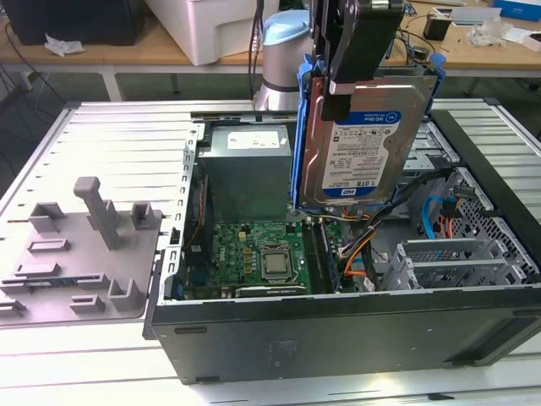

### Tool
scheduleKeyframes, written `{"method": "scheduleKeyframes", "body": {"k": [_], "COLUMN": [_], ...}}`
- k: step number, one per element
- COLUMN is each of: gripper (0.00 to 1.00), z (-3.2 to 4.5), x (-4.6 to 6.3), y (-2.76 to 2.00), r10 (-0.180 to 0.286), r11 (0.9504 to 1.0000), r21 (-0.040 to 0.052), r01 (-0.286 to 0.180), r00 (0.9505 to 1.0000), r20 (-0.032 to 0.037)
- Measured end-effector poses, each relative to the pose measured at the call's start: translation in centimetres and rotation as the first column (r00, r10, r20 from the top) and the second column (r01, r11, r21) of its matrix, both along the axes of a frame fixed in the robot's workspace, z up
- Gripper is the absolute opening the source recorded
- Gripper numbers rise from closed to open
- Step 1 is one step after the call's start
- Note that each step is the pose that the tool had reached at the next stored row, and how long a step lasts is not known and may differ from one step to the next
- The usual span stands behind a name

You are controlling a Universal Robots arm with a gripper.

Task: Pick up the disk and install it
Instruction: 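Insert the disk into the insertion slot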

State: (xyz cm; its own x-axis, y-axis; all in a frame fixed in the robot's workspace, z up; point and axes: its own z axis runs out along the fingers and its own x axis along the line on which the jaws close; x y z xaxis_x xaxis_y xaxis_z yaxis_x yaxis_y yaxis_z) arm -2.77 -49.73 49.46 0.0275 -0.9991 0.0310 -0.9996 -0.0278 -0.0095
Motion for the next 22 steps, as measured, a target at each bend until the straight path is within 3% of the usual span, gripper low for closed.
{"method": "scheduleKeyframes", "body": {"k": [2, 6, 11, 17, 22], "gripper": [0.37, 0.37, 0.37, 0.37, 0.37], "z": [0.00, -0.05, -0.06, -0.11, -0.11], "x": [0.00, 0.06, 0.11, 0.24, 0.82], "y": [-0.02, -0.16, -0.34, -0.48, -0.63], "r10": [0.000, 0.000, -0.005, -0.009, -0.017], "r11": [1.0000, 0.9997, 0.9996, 0.9994, 0.9992], "r21": [0.0022, 0.0255, 0.0268, 0.0344, 0.0352], "r01": [0.000, 0.000, 0.005, 0.009, 0.017], "r00": [1.0000, 1.0000, 1.0000, 1.0000, 0.9999], "r20": [-0.0001, 0.0000, 0.0000, -0.0001, -0.0009]}}
